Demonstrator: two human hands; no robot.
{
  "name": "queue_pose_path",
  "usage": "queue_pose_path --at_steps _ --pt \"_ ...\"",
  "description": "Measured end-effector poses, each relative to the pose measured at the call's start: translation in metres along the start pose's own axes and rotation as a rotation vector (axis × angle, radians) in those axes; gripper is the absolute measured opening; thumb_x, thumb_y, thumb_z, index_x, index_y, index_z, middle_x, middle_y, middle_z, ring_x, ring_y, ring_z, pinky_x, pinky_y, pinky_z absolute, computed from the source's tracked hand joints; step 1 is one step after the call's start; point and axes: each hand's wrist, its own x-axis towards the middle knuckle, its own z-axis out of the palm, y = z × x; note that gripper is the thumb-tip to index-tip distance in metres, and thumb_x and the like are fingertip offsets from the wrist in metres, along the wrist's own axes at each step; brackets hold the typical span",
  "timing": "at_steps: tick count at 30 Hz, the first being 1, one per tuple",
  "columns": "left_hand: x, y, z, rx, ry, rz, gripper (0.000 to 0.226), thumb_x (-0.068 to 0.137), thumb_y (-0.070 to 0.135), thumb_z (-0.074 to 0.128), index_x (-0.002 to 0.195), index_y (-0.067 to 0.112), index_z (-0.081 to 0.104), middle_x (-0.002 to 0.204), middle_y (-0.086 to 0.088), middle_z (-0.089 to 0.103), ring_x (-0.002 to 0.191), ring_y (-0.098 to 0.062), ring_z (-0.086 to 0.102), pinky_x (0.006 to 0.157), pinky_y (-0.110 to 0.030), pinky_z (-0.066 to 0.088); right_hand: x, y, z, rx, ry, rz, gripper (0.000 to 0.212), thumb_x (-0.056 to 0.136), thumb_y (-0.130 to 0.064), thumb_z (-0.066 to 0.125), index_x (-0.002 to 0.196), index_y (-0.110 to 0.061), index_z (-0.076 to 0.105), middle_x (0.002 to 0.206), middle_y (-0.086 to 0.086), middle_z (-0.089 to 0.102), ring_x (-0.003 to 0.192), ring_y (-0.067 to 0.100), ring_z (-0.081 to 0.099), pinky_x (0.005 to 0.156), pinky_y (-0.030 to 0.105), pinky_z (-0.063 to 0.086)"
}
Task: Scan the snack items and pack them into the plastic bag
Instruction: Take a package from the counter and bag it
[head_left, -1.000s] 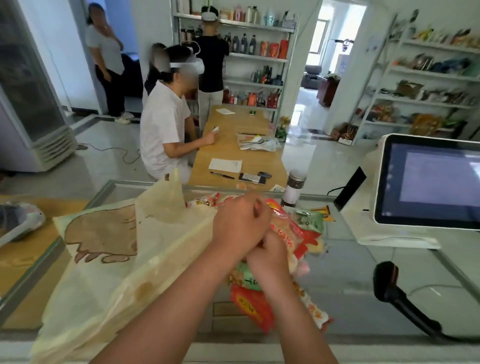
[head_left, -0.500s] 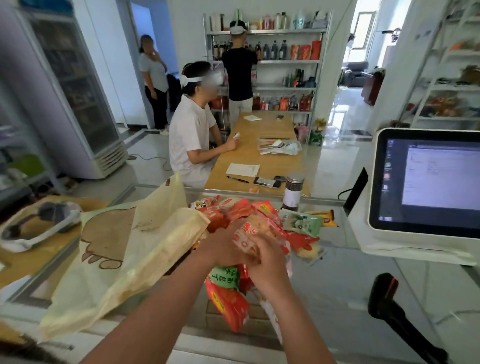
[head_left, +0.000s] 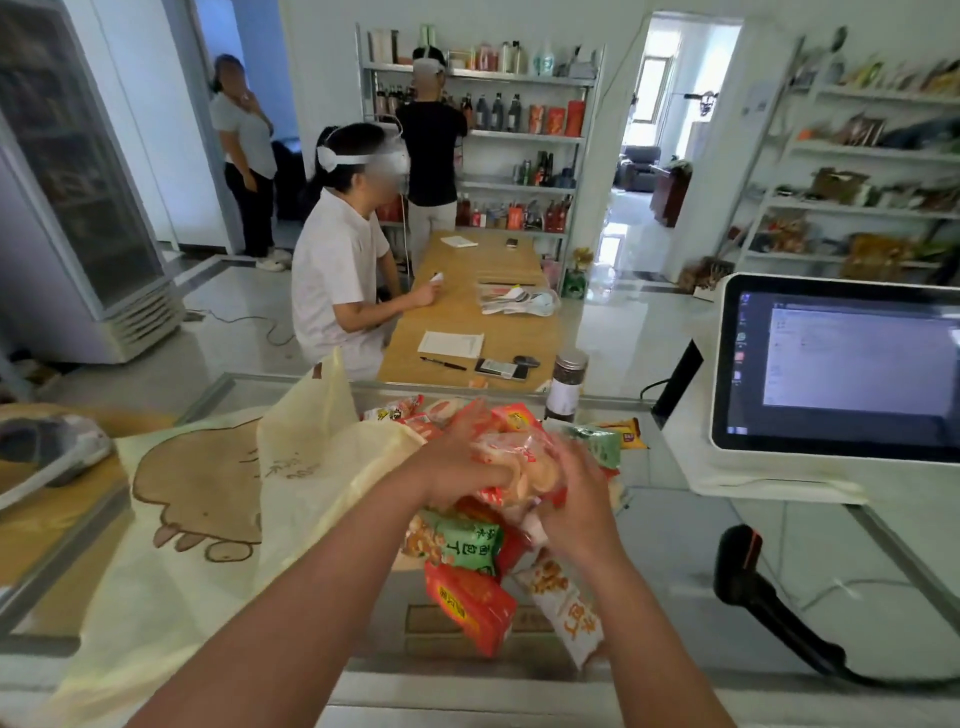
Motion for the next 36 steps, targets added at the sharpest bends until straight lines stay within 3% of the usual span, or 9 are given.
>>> queue_pose_path --at_steps 4,7,10,14,18,21,25,32,36 --pt "-0.017 0.007 -0.039 -0.029 -0.175 0.087 0.075 0.081 0.044 0.063 0.146 0.046 0.025 0.157 0.010 0.018 0.145 -0.021 0.017 0.114 -0.040 0.023 0.000 -0.009 -0.011 -0.344 0.176 -0.137 0.065 0.071 -0.027 0.080 0.130 -0.030 0.054 0.146 0.003 0.035 0.136 0.026 0.027 0.109 0.033 0.019" --pt "-0.031 0.008 -0.063 -0.158 -0.198 0.155 0.046 0.090 0.057 0.049 0.133 0.044 0.047 0.142 0.009 0.046 0.126 -0.013 0.047 0.105 -0.034 0.037 -0.004 -0.029 -0.022 -0.089 0.148 -0.141 0.042 0.069 -0.021 0.084 0.107 -0.020 0.067 0.106 -0.012 0.058 0.099 0.010 0.055 0.085 0.019 0.042" --pt "-0.038 0.005 -0.078 -0.412 -0.057 0.238 0.040 0.093 0.057 0.039 0.110 0.031 0.064 0.098 0.009 0.072 0.086 -0.007 0.067 0.076 -0.024 0.048 -0.009 -0.044 -0.024 0.087 0.173 -0.011 0.024 0.070 -0.026 0.082 0.085 -0.020 0.064 0.086 -0.005 0.063 0.080 0.011 0.059 0.069 0.023 0.047" --pt "-0.029 -0.016 -0.081 -0.598 0.263 0.313 0.015 0.094 0.039 0.055 0.096 0.033 0.069 0.099 0.003 0.071 0.086 -0.015 0.064 0.066 -0.023 0.051 -0.021 -0.058 -0.016 0.282 0.186 0.045 0.054 0.068 -0.050 0.076 0.083 -0.001 0.058 0.085 0.019 0.061 0.074 0.027 0.060 0.065 0.036 0.052" --pt "-0.025 -0.026 -0.070 -0.731 0.384 0.245 0.023 0.097 0.024 0.056 0.082 0.024 0.073 0.077 0.001 0.070 0.070 -0.013 0.061 0.065 -0.023 0.049 -0.027 -0.073 -0.011 0.639 0.123 0.140 0.047 0.061 -0.042 0.078 0.088 -0.007 0.061 0.089 0.010 0.067 0.075 0.022 0.068 0.056 0.025 0.053" --pt "-0.022 -0.024 -0.067 -0.893 0.376 0.124 0.025 0.097 0.022 0.055 0.080 0.014 0.070 0.067 0.000 0.069 0.062 -0.013 0.060 0.066 -0.026 0.051 -0.028 -0.070 -0.008 0.940 0.018 0.269 0.059 0.059 -0.034 0.077 0.108 -0.007 0.057 0.100 0.010 0.071 0.089 0.024 0.071 0.066 0.033 0.058" --pt "-0.013 -0.010 -0.058 -0.969 0.513 0.025 0.023 0.097 0.020 0.057 0.077 0.013 0.066 0.051 0.007 0.064 0.047 -0.008 0.058 0.050 -0.021 0.052 -0.031 -0.054 -0.008 1.037 -0.139 0.331 0.065 0.064 -0.025 0.077 0.123 -0.007 0.054 0.112 0.013 0.069 0.103 0.030 0.067 0.091 0.048 0.053" --pt "-0.001 0.020 -0.032 -1.021 0.709 -0.098 0.029 0.096 0.023 0.059 0.069 0.011 0.062 0.067 -0.008 0.062 0.057 -0.020 0.054 0.057 -0.029 0.050 -0.018 -0.017 -0.024 1.254 -0.381 0.360 0.096 0.033 -0.026 0.097 0.113 0.005 0.054 0.110 0.027 0.065 0.100 0.039 0.065 0.074 0.038 0.058" --pt "0.005 0.035 -0.026 -0.986 0.809 -0.127 0.037 0.096 0.023 0.058 0.062 0.011 0.059 0.056 -0.005 0.058 0.054 -0.021 0.053 0.058 -0.033 0.047 -0.009 -0.009 -0.035 1.280 -0.515 0.343 0.071 0.055 -0.019 0.090 0.113 0.006 0.056 0.111 0.028 0.064 0.097 0.037 0.066 0.076 0.040 0.058"
